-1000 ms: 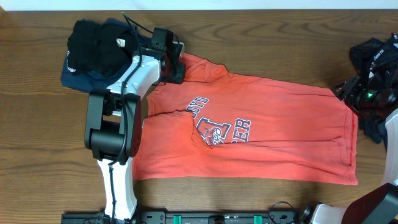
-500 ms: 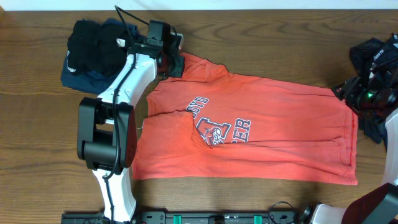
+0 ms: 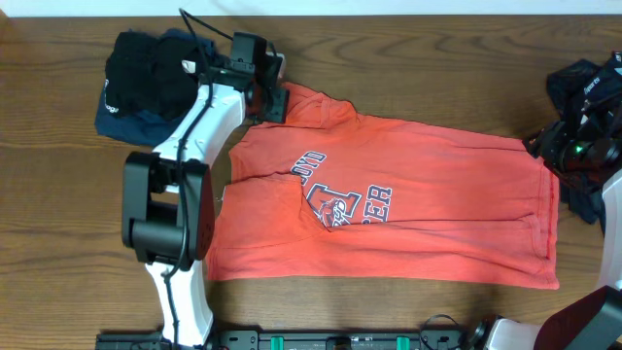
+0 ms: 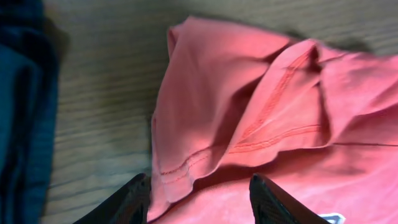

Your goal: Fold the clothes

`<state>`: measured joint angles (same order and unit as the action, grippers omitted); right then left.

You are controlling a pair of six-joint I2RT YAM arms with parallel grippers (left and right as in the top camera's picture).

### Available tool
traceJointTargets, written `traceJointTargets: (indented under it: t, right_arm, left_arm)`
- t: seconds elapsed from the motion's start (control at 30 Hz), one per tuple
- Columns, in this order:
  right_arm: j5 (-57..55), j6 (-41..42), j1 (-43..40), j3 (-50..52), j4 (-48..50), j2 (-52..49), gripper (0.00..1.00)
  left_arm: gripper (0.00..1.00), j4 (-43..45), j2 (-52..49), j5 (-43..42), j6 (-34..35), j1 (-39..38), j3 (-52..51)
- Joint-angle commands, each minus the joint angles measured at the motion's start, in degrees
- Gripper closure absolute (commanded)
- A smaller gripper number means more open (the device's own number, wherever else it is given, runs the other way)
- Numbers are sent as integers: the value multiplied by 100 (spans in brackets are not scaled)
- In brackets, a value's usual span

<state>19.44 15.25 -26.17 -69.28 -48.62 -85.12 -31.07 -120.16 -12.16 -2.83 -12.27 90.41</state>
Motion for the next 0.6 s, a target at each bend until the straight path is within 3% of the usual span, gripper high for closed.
traceJointTargets:
  t: [0.0,0.3,0.47,0.57]
  right_arm:
    - [-59,-74,33,-35,-17,52,41]
    - [-59,-72,33,-35,-79,52,41]
    - [-57,-72,33,-35,-90,52,41]
    - [-57,-72,33,-35,-90,52,41]
  left_arm:
    - [48,-7,-236,83,7,2,-22]
    - [49,146,-422,125,7,2,-22]
    - [60,118,-457,76,31,-4,-17]
    - [78,96,-457,-66,52,-2,-11]
